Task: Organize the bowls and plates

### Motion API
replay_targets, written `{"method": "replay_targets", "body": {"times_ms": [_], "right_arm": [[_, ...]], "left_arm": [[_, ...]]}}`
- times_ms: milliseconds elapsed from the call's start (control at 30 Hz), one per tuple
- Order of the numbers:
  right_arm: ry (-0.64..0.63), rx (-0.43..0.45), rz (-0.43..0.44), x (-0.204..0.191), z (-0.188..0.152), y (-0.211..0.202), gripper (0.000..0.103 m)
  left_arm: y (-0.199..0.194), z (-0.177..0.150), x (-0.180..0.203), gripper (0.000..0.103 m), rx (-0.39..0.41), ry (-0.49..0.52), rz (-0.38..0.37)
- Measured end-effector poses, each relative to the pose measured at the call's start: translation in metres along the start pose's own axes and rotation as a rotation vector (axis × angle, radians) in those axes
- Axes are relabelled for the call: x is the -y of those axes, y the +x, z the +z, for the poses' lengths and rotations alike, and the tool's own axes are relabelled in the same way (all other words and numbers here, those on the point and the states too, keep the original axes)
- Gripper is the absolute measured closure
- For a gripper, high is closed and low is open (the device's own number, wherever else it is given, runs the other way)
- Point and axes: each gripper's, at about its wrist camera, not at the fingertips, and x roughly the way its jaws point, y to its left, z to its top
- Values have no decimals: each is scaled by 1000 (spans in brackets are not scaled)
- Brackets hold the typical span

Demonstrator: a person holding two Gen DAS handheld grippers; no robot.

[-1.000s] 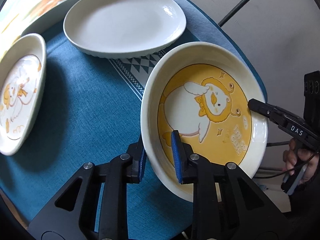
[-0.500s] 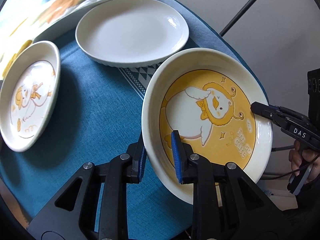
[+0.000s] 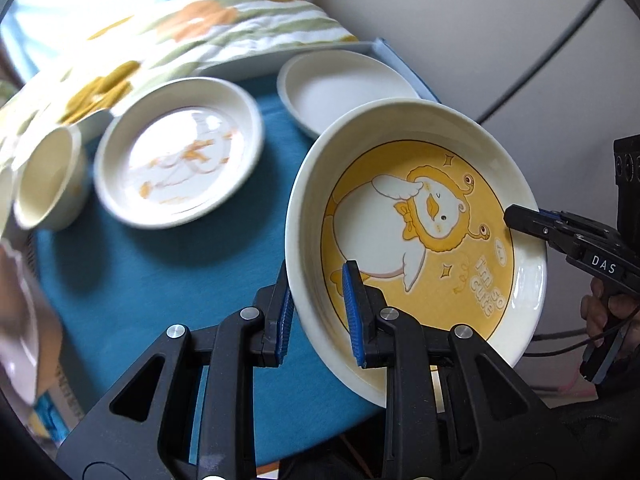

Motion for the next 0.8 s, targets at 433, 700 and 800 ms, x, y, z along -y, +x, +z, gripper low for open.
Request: {"method": "replay_targets", "body": {"times_ms": [433, 700, 800], "right_arm": [[-223, -142, 162, -123, 4, 82, 89], [-265, -236, 185, -176, -32, 136, 89], [-278, -249, 183, -185, -40, 148, 89]], "left_arm": [[-62, -94, -132, 82, 30, -274, 130], [-55, -152, -191, 82, -3, -377, 140], [-50, -162, -208, 82, 0, -393, 137]]}}
